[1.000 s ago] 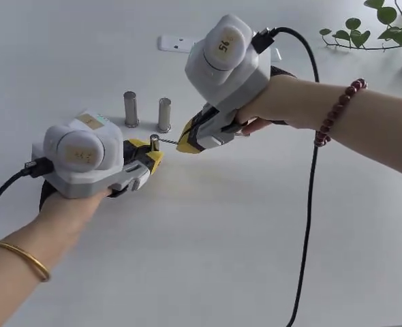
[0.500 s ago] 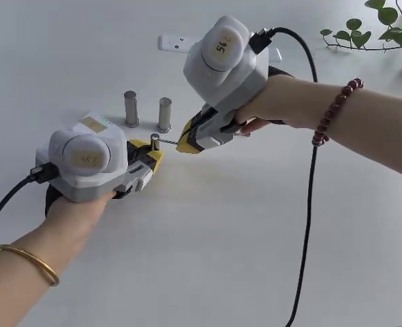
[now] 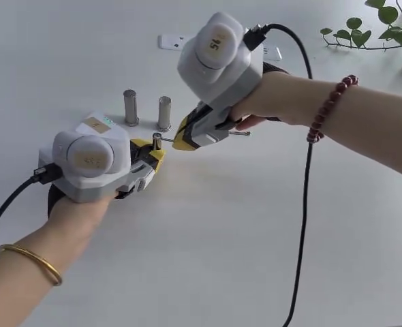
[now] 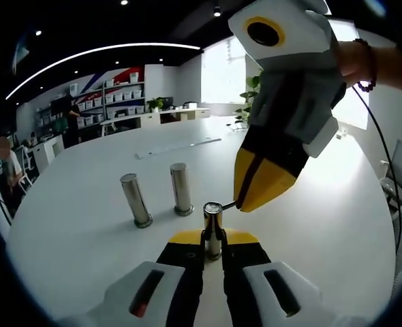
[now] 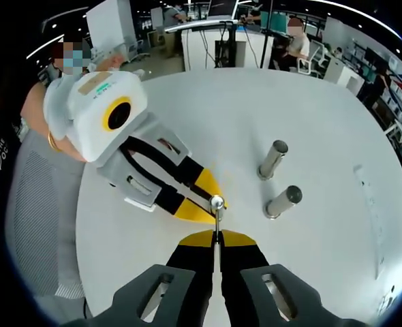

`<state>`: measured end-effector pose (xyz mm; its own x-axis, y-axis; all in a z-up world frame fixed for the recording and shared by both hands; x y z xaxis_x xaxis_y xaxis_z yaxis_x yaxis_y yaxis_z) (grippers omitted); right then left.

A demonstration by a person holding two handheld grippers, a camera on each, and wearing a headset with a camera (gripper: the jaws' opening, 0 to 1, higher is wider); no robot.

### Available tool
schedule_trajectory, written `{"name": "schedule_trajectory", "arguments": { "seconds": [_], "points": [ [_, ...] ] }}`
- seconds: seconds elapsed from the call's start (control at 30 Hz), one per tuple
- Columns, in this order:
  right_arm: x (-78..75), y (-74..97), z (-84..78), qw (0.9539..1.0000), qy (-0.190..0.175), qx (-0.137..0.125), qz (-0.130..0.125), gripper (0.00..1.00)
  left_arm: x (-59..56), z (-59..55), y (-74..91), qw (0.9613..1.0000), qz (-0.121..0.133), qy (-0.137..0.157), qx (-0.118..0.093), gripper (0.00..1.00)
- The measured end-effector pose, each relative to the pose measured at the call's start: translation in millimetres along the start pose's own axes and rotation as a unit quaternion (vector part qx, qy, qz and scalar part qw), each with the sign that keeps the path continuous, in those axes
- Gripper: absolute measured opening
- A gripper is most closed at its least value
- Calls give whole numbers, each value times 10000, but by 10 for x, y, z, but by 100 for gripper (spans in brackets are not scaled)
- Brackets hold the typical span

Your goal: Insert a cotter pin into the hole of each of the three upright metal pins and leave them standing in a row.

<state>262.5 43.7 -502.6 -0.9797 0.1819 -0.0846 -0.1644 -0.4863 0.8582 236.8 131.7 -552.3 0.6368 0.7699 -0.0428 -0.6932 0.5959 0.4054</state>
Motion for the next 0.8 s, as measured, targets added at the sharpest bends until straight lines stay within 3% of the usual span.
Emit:
{"name": "schedule_trajectory", "arguments": {
  "seconds": [0.57,0.8],
  "points": [
    [-38,-100,43,9994,350,-13,-62,0,-18,-6,-20,9998,173,5,-18,7],
    [-57,-89,67,9997,165,-139,-82,0,-12,-10,-30,9996,184,199,-37,7]
  ]
}}
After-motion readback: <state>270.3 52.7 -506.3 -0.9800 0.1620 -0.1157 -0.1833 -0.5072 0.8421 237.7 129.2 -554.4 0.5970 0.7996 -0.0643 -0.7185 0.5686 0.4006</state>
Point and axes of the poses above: the centre of the closed fingertips' face, and the gripper's own axes: y roughly backward along the fingers, x roughly to its left, z roughly out of its top, the point moved 7 cm from there along y, roughly backward along the fingers, and after that the axes turned 4 degrees about -z, right-handed, at the moved point
